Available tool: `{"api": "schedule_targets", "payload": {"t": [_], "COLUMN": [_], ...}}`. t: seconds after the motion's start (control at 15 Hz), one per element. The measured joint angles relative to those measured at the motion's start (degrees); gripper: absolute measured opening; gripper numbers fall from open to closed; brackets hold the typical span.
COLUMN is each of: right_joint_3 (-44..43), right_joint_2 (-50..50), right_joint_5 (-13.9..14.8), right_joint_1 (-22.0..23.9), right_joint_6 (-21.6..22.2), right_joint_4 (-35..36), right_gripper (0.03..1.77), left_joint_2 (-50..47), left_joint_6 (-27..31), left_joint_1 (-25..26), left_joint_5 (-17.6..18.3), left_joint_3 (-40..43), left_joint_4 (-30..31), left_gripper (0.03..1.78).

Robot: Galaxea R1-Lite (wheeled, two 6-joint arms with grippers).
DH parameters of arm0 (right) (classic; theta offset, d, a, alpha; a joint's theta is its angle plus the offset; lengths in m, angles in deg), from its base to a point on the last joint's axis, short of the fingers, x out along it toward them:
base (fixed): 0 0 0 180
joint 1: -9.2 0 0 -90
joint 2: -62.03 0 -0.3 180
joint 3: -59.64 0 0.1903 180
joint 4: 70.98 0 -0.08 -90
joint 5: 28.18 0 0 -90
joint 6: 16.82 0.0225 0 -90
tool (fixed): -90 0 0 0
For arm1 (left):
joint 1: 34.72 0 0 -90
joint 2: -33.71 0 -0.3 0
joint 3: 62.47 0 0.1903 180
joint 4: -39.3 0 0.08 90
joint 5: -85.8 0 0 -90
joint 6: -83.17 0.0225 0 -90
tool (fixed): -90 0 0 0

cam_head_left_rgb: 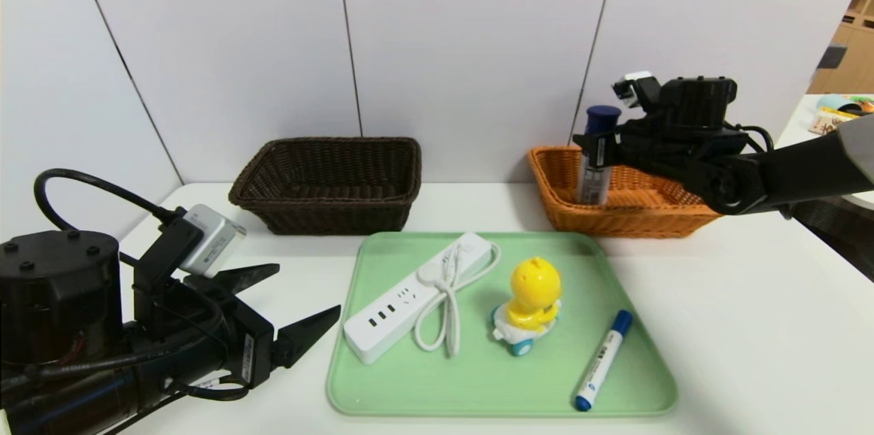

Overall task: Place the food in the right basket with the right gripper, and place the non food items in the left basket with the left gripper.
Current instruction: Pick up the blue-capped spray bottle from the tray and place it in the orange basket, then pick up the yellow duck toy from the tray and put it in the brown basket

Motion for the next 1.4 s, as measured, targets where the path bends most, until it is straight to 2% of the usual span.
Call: {"api": "schedule_targets", "payload": {"t": [0.33,0.53,0.8,1.13,1.4], "right_joint_3": [-1.05,-2.76,-2.66,0.29,2.54], "right_joint_2": [-2.65,-3.46,-2.80,0.61,4.52], "right_joint_5": [0.18,1.76,1.79,1.71,1.73], "right_joint_1": [-0.02,-0.05,-0.11,-0.52,-0.80], "right_joint_6": [-0.02,-0.15,-0.04,0.09,0.02], "right_joint_4": [0.69,0.26,0.12,0.00,-0.38], "right_gripper": [0.79,1.04,1.31,1.50,1.58], "left_joint_2": [0.20,0.50,0.85,1.12,1.05], "left_joint_6": [-0.05,-0.05,-0.07,0.00,0.02], "left_joint_1": [-0.01,-0.01,-0.06,-0.12,-0.50], "left_joint_5": [0.00,0.00,0.00,0.00,-0.02], "left_joint_3": [-0.09,-0.38,-0.68,-0.55,-0.46], "left_joint_4": [0.01,0.01,0.01,0.37,0.50], "left_gripper": [1.69,1.69,1.69,1.69,1.69]}}
